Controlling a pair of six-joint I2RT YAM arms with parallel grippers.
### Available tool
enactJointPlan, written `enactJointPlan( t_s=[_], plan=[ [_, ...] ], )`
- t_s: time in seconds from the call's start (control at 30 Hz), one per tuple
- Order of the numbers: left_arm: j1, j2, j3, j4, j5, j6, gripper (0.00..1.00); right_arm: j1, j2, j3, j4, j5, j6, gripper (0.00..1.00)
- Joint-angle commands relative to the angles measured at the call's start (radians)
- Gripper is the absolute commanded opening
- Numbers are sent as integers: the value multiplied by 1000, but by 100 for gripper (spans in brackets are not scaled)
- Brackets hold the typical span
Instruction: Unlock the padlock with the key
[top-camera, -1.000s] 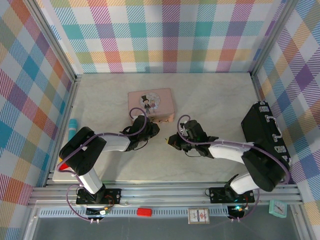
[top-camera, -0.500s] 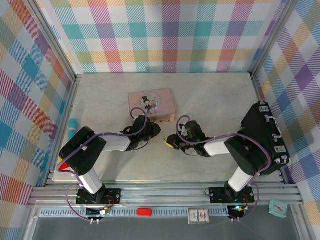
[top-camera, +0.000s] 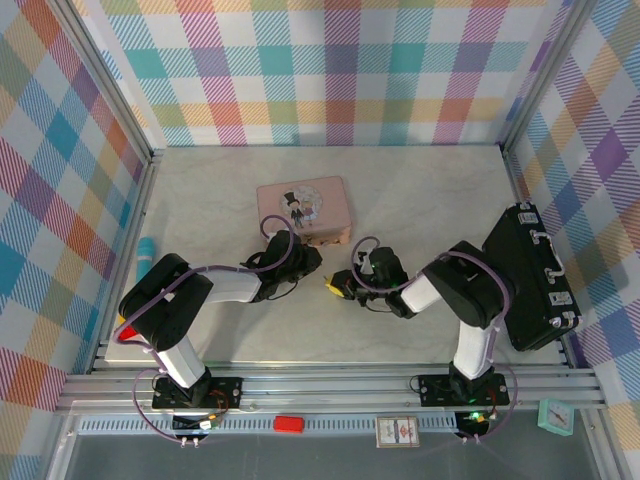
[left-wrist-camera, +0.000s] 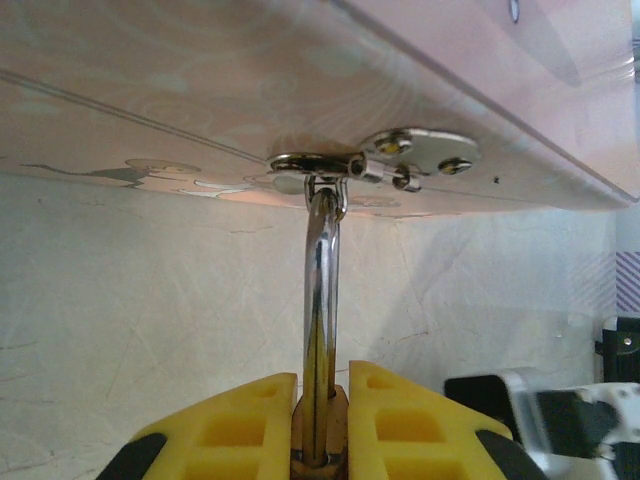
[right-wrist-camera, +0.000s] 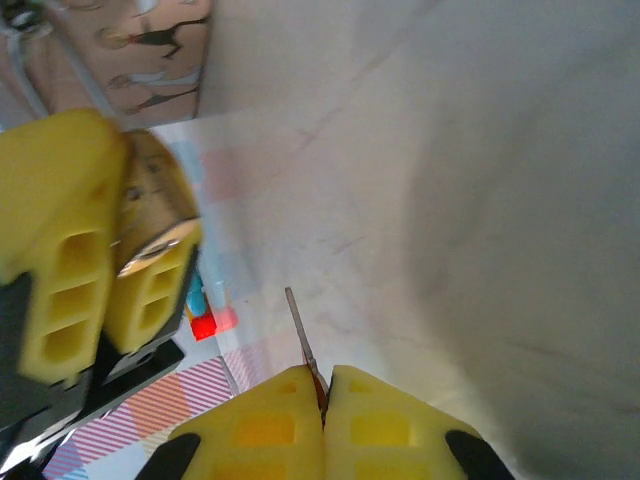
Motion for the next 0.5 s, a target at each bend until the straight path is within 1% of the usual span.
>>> enactJointPlan(
  t_s=[0.0, 0.23, 0.47],
  plan=[
    [-17, 2, 24, 56, 48, -9, 0, -6, 33, -15, 144, -20, 62, 0],
    [-18, -1, 26, 52, 50, -11, 0, -7, 46, -17, 173, -14, 71, 0],
    [-17, -7, 22, 47, 42, -12, 0, -7, 48, -31, 239, -14, 87, 0]
  ],
)
